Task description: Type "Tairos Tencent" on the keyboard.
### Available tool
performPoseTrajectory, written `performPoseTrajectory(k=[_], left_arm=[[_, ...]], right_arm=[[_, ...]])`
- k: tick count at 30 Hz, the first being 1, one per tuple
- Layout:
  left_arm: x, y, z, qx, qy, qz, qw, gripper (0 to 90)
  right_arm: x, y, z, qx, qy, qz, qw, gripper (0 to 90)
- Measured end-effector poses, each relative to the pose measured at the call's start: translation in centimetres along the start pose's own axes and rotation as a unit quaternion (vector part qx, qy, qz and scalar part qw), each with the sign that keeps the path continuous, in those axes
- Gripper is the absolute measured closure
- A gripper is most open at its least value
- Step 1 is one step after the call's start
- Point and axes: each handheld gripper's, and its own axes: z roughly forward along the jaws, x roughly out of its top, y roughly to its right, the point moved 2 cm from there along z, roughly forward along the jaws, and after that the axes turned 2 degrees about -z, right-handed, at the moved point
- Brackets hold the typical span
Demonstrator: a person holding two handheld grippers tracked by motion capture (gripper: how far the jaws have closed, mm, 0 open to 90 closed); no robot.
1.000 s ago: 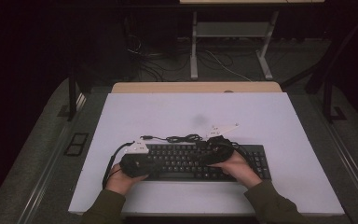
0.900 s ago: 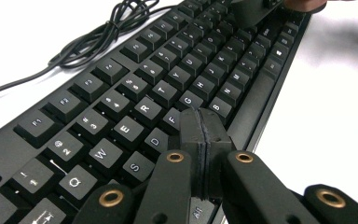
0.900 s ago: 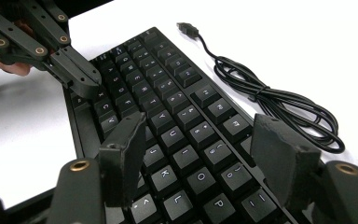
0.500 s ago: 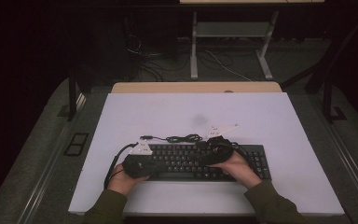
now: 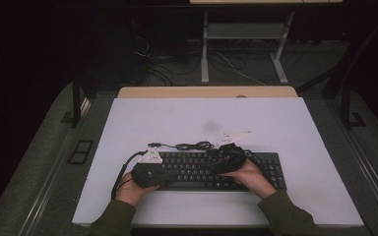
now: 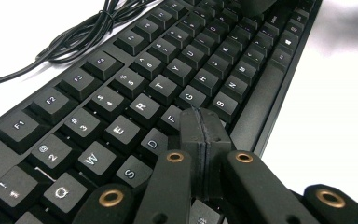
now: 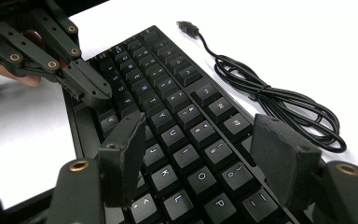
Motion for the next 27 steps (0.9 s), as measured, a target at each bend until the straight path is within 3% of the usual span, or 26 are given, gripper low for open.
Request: performPoseTrajectory(k=[9,27], left_arm=[[-0.08,0.06,0.23,0.000,-0.009,0.009,0.9999,88.8],[0.17,0.21,-0.01,-0.001,-0.002,0.006,1.0000,88.9]], right_arm=[[0.02,0.02,-0.08,0.000,-0.001,0.000,1.0000,35.1],[0.06,0.03,-0.11,-0.001,0.002,-0.001,1.0000,35.1]])
